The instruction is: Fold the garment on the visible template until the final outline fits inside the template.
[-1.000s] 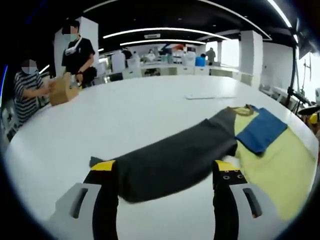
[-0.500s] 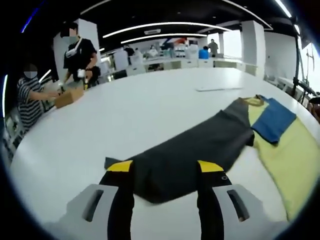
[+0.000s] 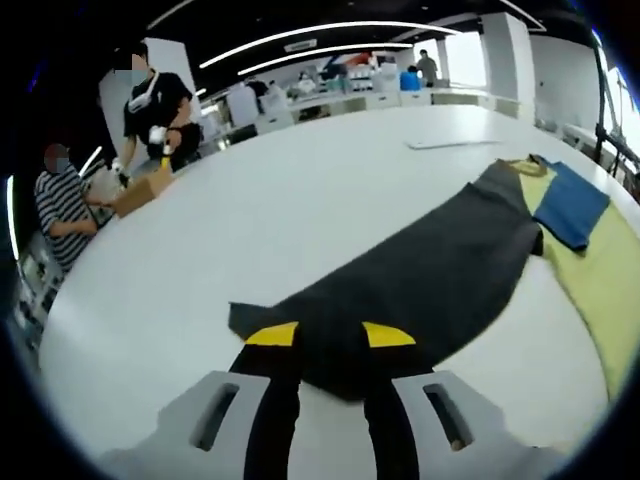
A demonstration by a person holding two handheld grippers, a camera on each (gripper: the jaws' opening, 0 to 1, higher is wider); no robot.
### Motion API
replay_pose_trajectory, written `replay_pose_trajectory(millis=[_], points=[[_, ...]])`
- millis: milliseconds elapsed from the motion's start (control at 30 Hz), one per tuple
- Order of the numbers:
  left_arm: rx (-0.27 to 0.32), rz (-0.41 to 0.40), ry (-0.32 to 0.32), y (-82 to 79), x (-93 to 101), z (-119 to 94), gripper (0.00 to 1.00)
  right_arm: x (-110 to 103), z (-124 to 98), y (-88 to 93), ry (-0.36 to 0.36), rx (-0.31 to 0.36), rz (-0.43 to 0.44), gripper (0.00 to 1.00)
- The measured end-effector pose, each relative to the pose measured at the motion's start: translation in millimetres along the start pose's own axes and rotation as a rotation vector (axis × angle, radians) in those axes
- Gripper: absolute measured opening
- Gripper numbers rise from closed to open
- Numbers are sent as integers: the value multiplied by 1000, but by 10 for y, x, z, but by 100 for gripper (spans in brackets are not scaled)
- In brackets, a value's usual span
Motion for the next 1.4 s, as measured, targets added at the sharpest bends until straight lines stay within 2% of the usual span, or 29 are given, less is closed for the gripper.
replay_pose_trajectory(millis=[133, 233, 367, 467, 633, 800, 967, 1067, 1267, 1300, 1333, 1367, 1400], points=[[1, 15, -8, -25, 7, 19, 15, -18, -4, 36, 2, -17, 3, 98], [-19, 42, -6, 2, 9, 55, 12, -21, -9, 55, 9, -26, 0, 98], [-17, 35, -48, -4, -65, 54, 9, -40, -32, 52, 15, -22, 2, 98], [6, 8, -54, -20, -87, 47, 10, -44, -41, 56, 18, -24, 1, 98], [37, -44, -32, -37, -43, 11, 10, -54, -31, 72, 23, -31, 2, 97], [27, -17, -25, -38, -47, 27, 5, -66, -17, 63, 22, -29, 3, 97], [31, -28, -35, -53, -56, -18, 1, -68, -16, 47, 22, -23, 2, 97], [68, -84, -43, -81, -91, -88, 1, -95, -21, 40, 11, -22, -6, 97], [116, -127, -70, -99, -206, -291, 1, -134, -18, 37, -1, -22, -15, 97], [131, -156, -80, -100, -227, -313, 1, -140, -17, 36, -3, -23, -17, 97], [151, -224, -95, -97, -253, -361, 1, -143, -16, 34, -4, -22, -18, 97], [163, -253, -100, -94, -273, -389, 1, -151, -16, 31, -6, -20, -20, 97], [170, -245, -112, -82, -307, -434, 1, -154, -17, 27, -6, -18, -22, 98]])
Point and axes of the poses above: the point that each gripper's makers call its tool centre point, and the gripper's own axes: z roughly forward along the fingers, x roughly to its right, y roughly out of its underside, the point moved 7 cm from there along -z, roughly backward along the fingers, and after that the axes turned 2 degrees about x, right-handed, at the moved point
